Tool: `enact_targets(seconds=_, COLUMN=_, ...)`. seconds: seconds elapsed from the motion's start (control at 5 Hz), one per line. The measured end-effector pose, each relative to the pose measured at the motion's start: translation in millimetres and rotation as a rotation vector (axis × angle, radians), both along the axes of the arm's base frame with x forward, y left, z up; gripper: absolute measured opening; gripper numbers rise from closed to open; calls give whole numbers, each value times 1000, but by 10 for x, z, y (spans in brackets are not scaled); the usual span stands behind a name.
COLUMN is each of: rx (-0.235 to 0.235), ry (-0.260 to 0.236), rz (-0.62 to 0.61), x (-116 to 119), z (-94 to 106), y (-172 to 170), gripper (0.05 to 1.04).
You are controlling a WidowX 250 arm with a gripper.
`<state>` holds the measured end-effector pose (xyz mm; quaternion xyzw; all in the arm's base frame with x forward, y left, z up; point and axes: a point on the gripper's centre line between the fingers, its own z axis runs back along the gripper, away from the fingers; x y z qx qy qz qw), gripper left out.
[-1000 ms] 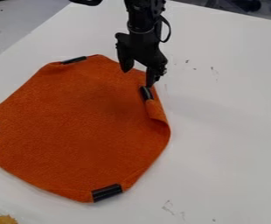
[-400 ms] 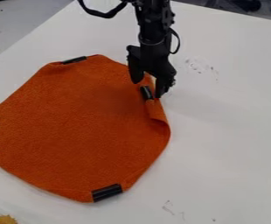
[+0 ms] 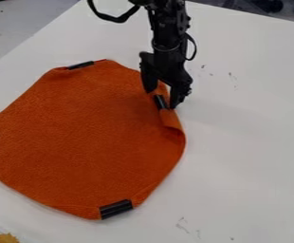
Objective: Fold the clothe from top right to bottom left
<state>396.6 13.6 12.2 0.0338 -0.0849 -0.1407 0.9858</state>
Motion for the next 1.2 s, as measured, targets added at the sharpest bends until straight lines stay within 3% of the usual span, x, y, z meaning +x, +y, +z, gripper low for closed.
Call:
enact_targets(seconds=0.4, rx=5, ry=7, rz=-28, x=23, z=-9, y=1, gripper=402)
enact_targets(seconds=0.6, rx=18, ry=9, rz=-33, x=35, z=20, y=8, gripper=191)
enact_targets(seconds=0.8, rx=81, ry=25, rz=-61, x=-5, z=138, y=2, gripper=75)
enact_targets(seconds=1.0, rx=130, ry=-74, rz=-48, x=-89, z=635, y=111, gripper=56)
enact_targets(seconds=1.2, rx=119, ry=-119, rz=42, x=-313, z=739, y=444, gripper=55)
